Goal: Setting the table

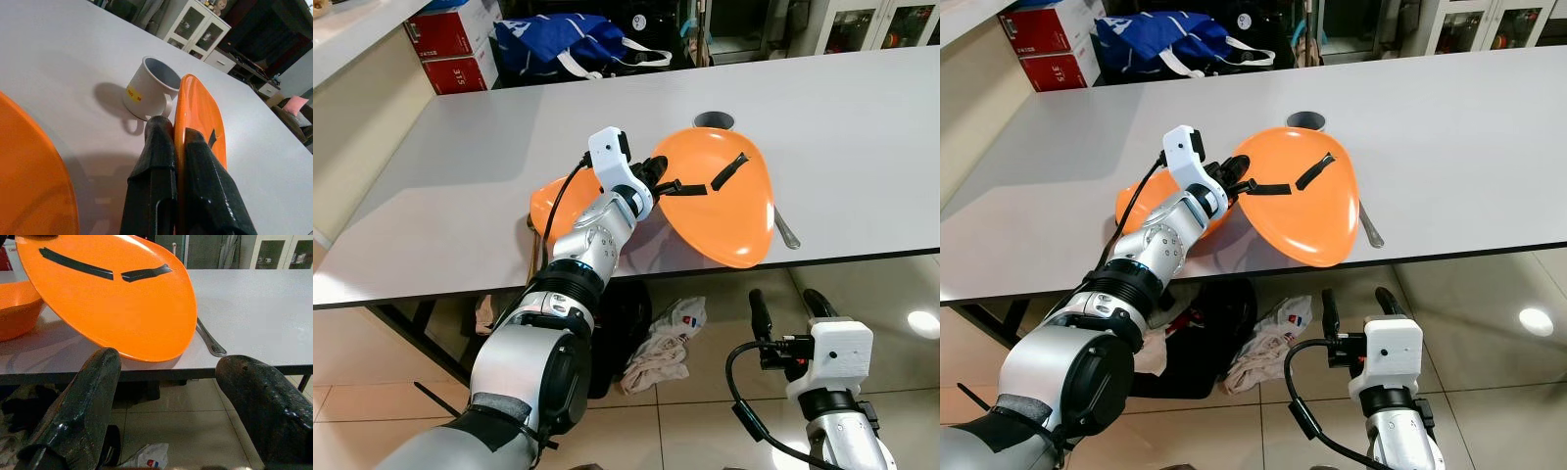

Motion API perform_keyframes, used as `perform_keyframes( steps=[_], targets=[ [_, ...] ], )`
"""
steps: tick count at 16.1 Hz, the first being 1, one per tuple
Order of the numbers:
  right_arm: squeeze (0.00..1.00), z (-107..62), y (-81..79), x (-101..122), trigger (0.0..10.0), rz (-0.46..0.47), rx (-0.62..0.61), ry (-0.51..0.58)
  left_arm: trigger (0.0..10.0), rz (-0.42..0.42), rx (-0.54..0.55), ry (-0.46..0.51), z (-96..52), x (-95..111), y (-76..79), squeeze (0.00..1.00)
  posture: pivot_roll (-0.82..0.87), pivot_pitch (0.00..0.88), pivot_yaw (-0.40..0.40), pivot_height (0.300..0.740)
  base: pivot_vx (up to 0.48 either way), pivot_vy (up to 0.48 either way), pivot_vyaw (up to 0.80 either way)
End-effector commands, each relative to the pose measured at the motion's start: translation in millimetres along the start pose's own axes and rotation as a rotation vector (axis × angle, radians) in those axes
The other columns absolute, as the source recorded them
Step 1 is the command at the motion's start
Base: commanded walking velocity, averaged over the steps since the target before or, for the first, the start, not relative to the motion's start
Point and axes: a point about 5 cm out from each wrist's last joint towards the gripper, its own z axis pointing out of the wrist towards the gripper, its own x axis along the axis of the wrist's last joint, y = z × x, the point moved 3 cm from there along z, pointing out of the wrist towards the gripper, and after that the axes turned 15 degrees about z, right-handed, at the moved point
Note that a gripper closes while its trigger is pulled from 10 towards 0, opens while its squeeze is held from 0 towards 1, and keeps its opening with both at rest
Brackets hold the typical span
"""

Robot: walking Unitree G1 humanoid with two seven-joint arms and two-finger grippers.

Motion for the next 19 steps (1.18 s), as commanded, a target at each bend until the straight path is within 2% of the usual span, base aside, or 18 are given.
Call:
perform_keyframes(
  steps=[1, 4, 5, 6, 7, 9, 12, 13, 15, 16, 17, 18, 19],
  targets=[
    [0.0, -0.9, -1.7, 1.7, 10.0, 0.005, -0.001, 0.001, 0.0, -0.032, -0.04, 0.045, 5.7, 11.3, 20.6, 0.0, -0.14, 0.0, 0.142, 0.74, 0.0, 0.0, 0.0],
    [0.0, -0.9, -1.7, 1.7, 10.0, 0.005, -0.001, 0.001, 0.0, -0.032, -0.04, 0.045, 5.7, 11.3, 20.6, 0.0, -0.14, 0.0, 0.142, 0.74, 0.0, 0.0, 0.0],
    [0.0, -5.3, -3.3, 4.3, 10.0, 0.011, -0.023, 0.007, 0.0, 0.22, -0.041, 0.168, 3.1, 35.2, 11.4, 0.0, -0.15, 0.0, 0.154, 0.74, 0.0, 0.0, 0.0],
    [0.0, -5.0, -4.2, 4.9, 10.0, 0.015, -0.03, 0.01, 0.0, 0.339, -0.074, 0.251, -2.2, 49.9, 12.5, 0.0, -0.13, 0.0, 0.148, 0.74, 0.0, 0.0, 0.0],
    [0.0, -2.3, -4.6, 4.3, 10.0, 0.017, -0.023, 0.012, 0.0, 0.324, -0.092, 0.278, -5.0, 55.2, 14.2, 0.0, -0.11, 0.0, 0.142, 0.74, 0.0, 0.0, 0.0],
    [0.0, 5.5, -7.0, 3.3, 10.0, 0.02, -0.003, 0.017, 0.0, 0.345, -0.169, 0.349, -17.8, 67.6, 24.1, 0.0, -0.09, 0.0, 0.134, 0.74, 0.0, 0.0, 0.0],
    [0.0, 11.0, -8.6, 2.9, 10.0, 0.021, 0.006, 0.019, 0.0, 0.333, -0.222, 0.376, -30.1, 67.7, 30.0, 0.0, -0.07, 0.0, 0.127, 0.74, 0.0, 0.0, 0.0],
    [0.0, 12.5, -8.6, 2.7, 10.0, 0.021, 0.007, 0.02, 0.0, 0.364, -0.232, 0.397, -36.5, 69.9, 31.8, 0.0, -0.07, 0.0, 0.127, 0.74, 0.0, 0.0, 0.0],
    [0.0, 14.3, -8.2, 2.9, 10.0, 0.02, 0.006, 0.024, 0.0, 0.491, -0.236, 0.454, -48.5, 73.3, 34.5, 0.0, -0.07, 0.0, 0.128, 0.74, 0.0, 0.0, 0.0],
    [0.0, 16.2, -6.4, 5.5, 10.0, 0.015, -0.006, 0.039, 0.0, 0.584, -0.207, 0.472, -59.5, 68.8, 27.9, 0.0, -0.06, 0.0, 0.127, 0.74, 0.0, 0.0, 0.0],
    [0.0, 18.4, -1.8, 9.4, 10.0, 0.003, -0.029, 0.06, 0.0, 0.643, -0.162, 0.448, -72.0, 59.3, 11.5, 0.0, -0.06, 0.0, 0.126, 0.74, 0.0, 0.0, 0.0],
    [0.0, 19.2, 0.2, 10.7, 10.0, 0.0, -0.035, 0.066, 0.0, 0.66, -0.137, 0.454, -77.8, 60.3, 5.4, 0.0, -0.05, 0.0, 0.124, 0.74, 0.0, 0.0, 0.0],
    [0.0, 20.3, 1.3, 10.9, 10.0, -0.003, -0.037, 0.068, 0.0, 0.697, -0.132, 0.493, -85.6, 66.5, 7.3, 0.0, -0.04, 0.0, 0.122, 0.74, 0.0, 0.0, 0.0]
  ],
)
